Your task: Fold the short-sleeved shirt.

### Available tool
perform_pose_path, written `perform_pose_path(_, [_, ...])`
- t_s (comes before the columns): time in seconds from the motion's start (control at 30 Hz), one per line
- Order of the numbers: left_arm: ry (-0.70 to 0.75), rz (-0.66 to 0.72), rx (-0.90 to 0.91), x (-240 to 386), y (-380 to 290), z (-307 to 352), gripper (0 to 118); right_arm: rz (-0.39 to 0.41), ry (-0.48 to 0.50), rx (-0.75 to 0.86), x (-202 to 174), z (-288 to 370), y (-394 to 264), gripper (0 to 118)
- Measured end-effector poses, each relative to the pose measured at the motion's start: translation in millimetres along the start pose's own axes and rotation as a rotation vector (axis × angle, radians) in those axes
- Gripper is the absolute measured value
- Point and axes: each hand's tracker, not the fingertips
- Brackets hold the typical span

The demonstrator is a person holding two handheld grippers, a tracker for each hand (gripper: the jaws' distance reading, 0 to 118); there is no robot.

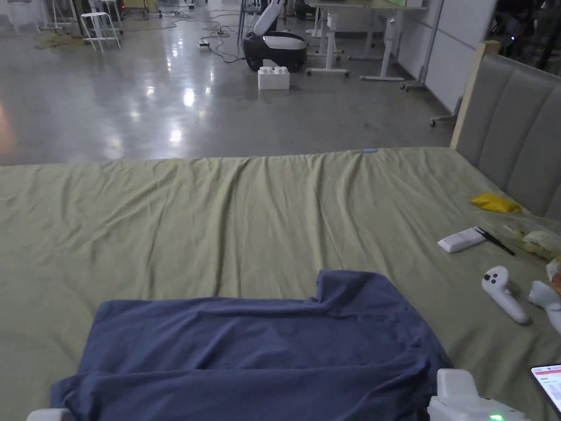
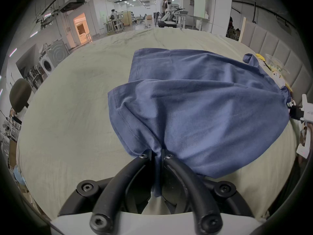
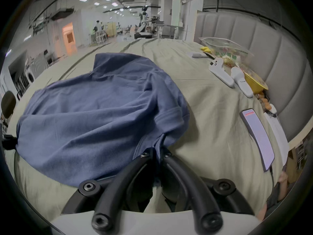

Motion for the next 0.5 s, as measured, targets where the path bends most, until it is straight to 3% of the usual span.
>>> perform_pose_path(0.03, [-0.009,0.008,0.001,-3,3,6,7,-0.01,0.001,0.009,3,5,1,6])
perform_pose_path(0.1, [-0.055,0.033,0.18,-8,-2,43,6,-0.072,-0.019,0.072,10,24,0,6])
perform_pose_path(0.17, [-0.07,0.106,0.229,-17,-4,71,6,-0.066,-0.086,0.121,13,46,-3,6])
perform_pose_path(0.23, [-0.123,0.199,0.27,-26,-18,93,6,-0.095,-0.04,0.11,17,66,-9,6])
perform_pose_path(0.37, [-0.14,0.23,0.24,-34,-55,126,6,-0.074,-0.07,0.125,26,100,-39,6])
perform_pose_path(0.5, [-0.134,0.225,0.186,-30,-100,140,6,-0.118,-0.04,0.074,37,124,-76,6])
